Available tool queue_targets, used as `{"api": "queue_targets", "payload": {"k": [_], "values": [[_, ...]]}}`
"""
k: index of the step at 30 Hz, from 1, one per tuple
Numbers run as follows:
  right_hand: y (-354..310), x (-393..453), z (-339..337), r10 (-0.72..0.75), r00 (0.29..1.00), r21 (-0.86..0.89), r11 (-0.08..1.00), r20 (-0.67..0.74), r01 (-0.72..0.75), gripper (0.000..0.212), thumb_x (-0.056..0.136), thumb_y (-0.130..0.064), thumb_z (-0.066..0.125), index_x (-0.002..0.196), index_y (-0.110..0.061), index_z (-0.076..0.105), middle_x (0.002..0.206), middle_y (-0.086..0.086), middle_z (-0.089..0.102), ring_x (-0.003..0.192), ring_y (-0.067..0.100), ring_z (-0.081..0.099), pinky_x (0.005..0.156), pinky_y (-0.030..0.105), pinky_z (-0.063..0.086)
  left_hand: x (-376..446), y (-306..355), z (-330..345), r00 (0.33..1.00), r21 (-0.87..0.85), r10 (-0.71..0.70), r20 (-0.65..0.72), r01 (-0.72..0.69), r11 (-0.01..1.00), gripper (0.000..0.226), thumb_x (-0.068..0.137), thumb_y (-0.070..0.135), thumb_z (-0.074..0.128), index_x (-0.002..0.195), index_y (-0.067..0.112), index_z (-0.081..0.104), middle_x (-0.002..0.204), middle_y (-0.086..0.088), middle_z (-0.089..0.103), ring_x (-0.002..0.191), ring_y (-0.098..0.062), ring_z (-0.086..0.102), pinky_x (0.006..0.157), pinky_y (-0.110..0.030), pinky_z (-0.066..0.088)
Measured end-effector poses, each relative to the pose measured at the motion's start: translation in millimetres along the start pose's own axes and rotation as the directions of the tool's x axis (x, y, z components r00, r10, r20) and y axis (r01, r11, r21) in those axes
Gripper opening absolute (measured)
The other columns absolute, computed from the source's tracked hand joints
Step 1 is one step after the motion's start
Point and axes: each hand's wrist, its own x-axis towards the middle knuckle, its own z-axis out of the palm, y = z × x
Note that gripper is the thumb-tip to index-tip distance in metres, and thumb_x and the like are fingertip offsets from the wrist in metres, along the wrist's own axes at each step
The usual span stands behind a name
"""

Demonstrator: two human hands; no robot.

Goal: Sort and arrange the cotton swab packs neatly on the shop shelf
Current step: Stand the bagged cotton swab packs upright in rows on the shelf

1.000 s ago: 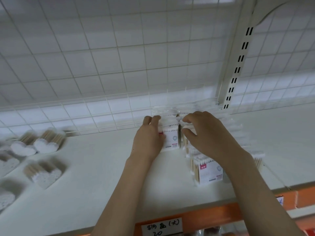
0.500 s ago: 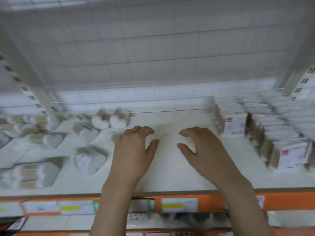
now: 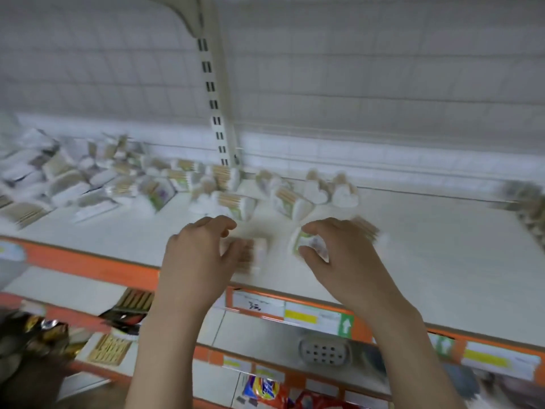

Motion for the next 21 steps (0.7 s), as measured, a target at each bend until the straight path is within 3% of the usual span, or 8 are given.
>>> {"api": "queue_targets", "payload": {"k": [10, 21], "values": [[-24.6, 24.3, 27.3, -0.098, 0.993, 0.023, 0.995, 0.065, 0.096, 0.031, 0.092, -0.034, 0.051, 0.122, -0.026, 0.053, 0.115, -0.013, 0.055, 0.108, 0.008, 0.044, 0.089, 0.022, 0.032, -11.0, -47.0, -17.1, 0.991, 0.003, -0.128, -0.028, 0.129, 0.992, 0.020, 0.085, 0.027, 0.063, 0.103, 0.017, 0.065, 0.087, 0.003, 0.065, 0.089, -0.021, 0.061, 0.080, -0.040, 0.048], [-79.1, 57.5, 73.2, -0.135, 0.988, 0.071, 0.989, 0.076, 0.130, 0.029, 0.090, -0.030, 0.054, 0.118, -0.021, 0.057, 0.114, -0.006, 0.059, 0.109, 0.017, 0.048, 0.090, 0.028, 0.034, -19.9, -102.6, -43.1, 0.977, 0.055, -0.212, -0.028, 0.213, 0.975, 0.025, 0.085, 0.029, 0.063, 0.107, 0.019, 0.064, 0.089, 0.003, 0.065, 0.094, -0.020, 0.061, 0.083, -0.041, 0.047]]}}
